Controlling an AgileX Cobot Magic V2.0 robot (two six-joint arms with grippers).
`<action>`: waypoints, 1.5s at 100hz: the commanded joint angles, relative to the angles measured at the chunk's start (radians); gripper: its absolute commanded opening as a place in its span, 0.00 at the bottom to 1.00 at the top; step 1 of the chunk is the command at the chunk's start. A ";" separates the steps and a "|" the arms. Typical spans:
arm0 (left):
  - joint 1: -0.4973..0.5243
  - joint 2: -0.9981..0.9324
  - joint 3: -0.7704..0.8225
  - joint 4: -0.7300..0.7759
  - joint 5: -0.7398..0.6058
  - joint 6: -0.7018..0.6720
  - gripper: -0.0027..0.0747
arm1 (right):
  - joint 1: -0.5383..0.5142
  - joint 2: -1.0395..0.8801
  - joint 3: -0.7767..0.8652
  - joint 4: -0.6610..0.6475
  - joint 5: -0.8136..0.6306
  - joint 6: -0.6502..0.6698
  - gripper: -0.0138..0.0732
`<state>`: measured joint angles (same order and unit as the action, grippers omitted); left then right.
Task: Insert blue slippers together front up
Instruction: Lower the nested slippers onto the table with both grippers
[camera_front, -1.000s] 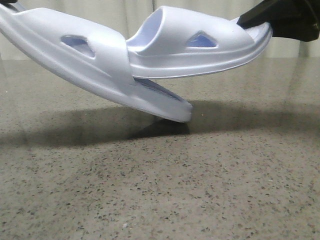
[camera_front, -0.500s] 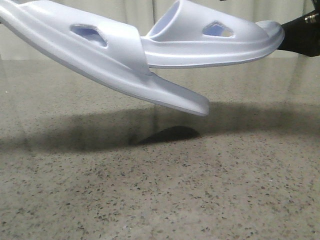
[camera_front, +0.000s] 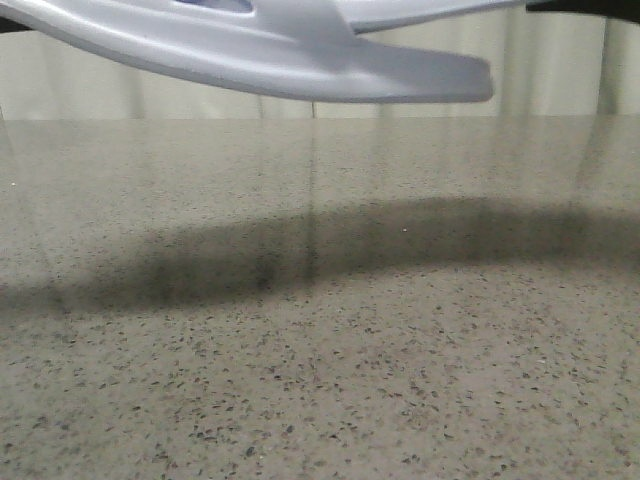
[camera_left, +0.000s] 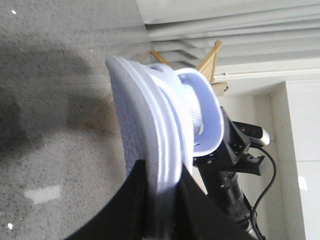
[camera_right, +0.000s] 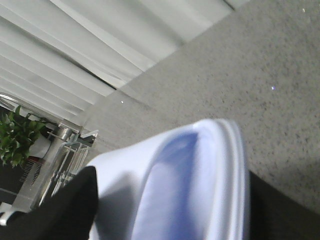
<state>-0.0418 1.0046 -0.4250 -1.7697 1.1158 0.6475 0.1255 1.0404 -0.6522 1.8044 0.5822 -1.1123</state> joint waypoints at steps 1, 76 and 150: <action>-0.013 -0.008 -0.026 -0.091 0.122 0.000 0.06 | -0.054 -0.058 -0.040 0.041 0.048 -0.031 0.67; -0.013 0.003 -0.026 -0.091 0.013 0.004 0.06 | -0.196 -0.177 -0.040 0.039 -0.064 -0.079 0.67; -0.013 0.273 -0.026 -0.064 -0.047 0.164 0.06 | -0.196 -0.177 -0.040 0.037 -0.050 -0.093 0.67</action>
<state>-0.0441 1.2678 -0.4250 -1.7566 1.0138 0.7838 -0.0635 0.8763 -0.6567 1.8025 0.5018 -1.1786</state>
